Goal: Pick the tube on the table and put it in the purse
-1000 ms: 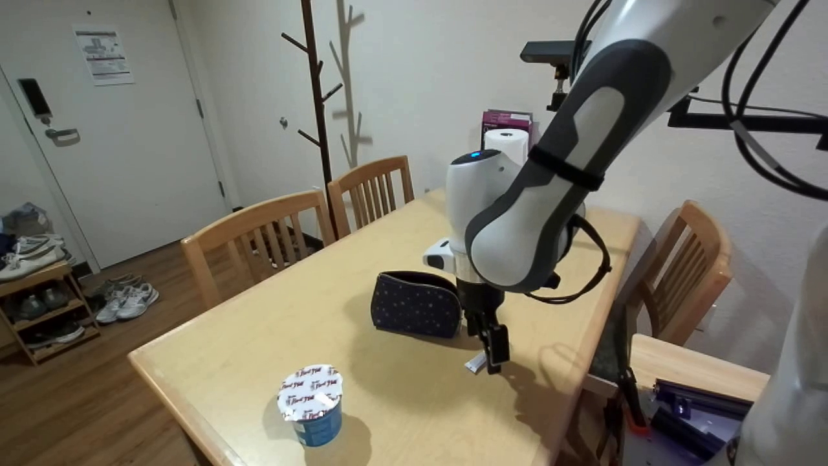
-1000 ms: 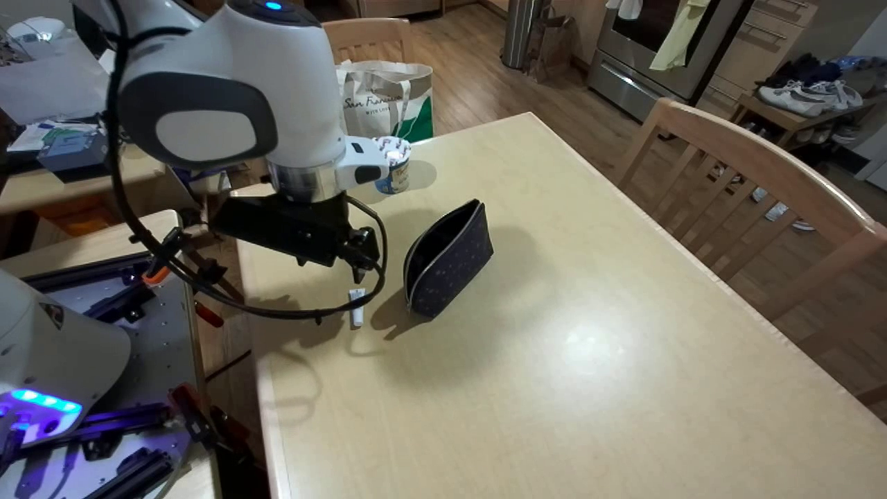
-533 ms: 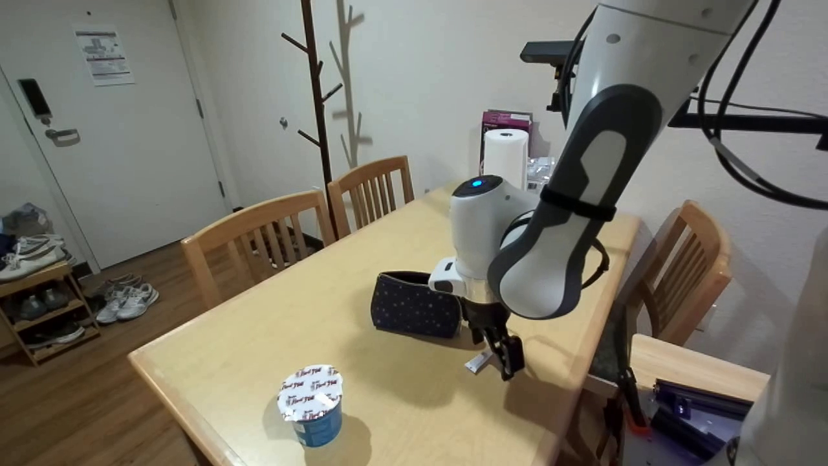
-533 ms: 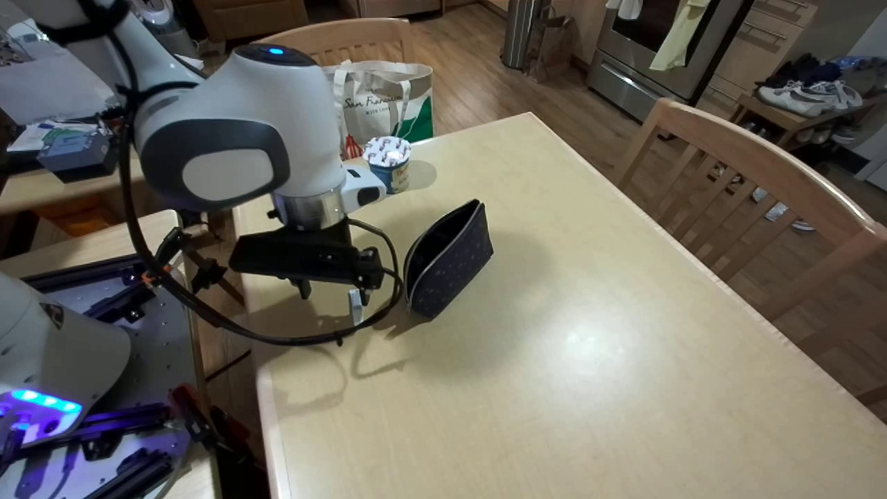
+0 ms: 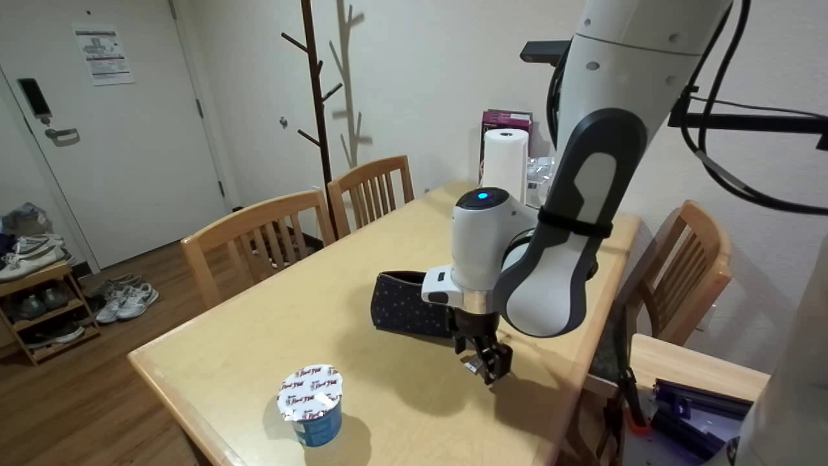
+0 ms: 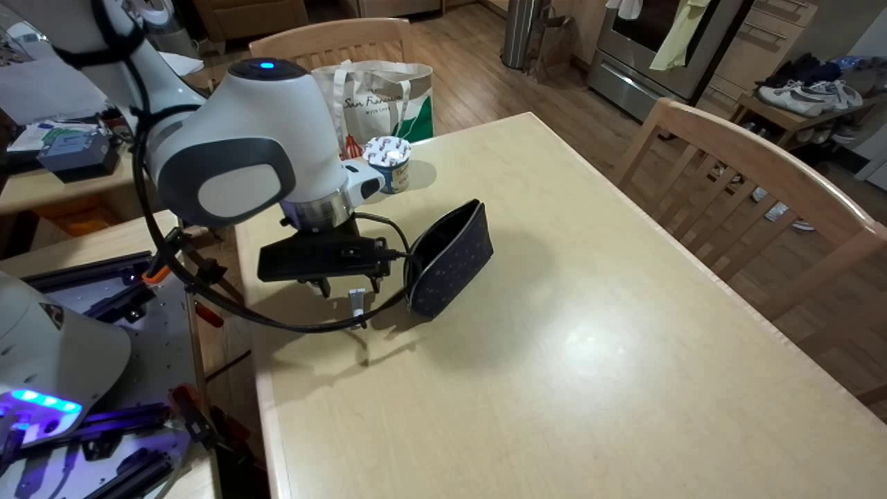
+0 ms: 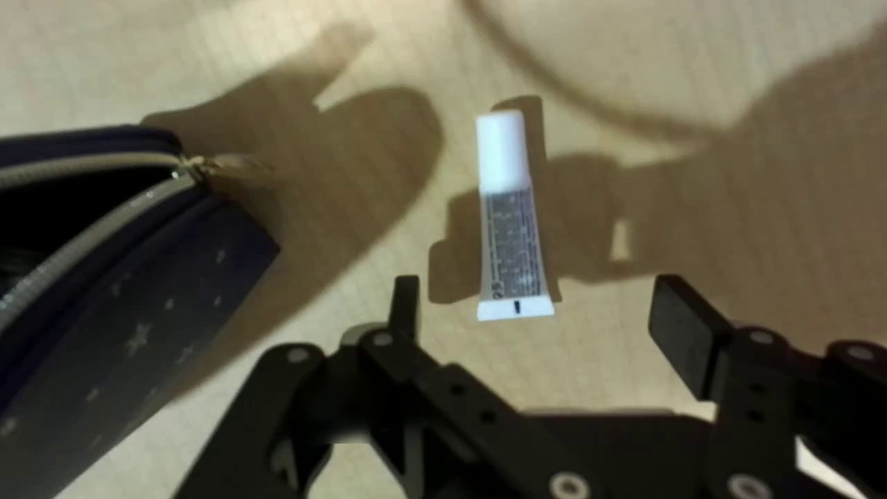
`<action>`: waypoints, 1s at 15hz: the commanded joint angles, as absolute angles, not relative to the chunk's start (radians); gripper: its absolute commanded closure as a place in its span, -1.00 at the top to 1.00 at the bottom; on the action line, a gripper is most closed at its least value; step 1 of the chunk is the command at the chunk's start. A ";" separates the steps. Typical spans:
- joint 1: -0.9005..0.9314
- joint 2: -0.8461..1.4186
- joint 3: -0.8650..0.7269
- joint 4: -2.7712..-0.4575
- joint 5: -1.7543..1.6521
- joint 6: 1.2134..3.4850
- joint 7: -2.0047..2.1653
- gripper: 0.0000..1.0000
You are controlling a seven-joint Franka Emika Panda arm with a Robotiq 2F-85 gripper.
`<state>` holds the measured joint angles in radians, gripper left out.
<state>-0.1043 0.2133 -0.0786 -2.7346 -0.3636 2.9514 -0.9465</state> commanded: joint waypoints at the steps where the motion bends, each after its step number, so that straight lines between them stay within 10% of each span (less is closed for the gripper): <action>1: -0.178 0.244 -0.018 -2.734 -0.325 2.980 -1.056 0.08; 9: -0.212 0.247 -0.001 -2.730 -0.321 2.964 -1.107 -0.93; 15: -0.173 0.182 -0.024 -2.737 -0.344 2.910 -1.059 -0.89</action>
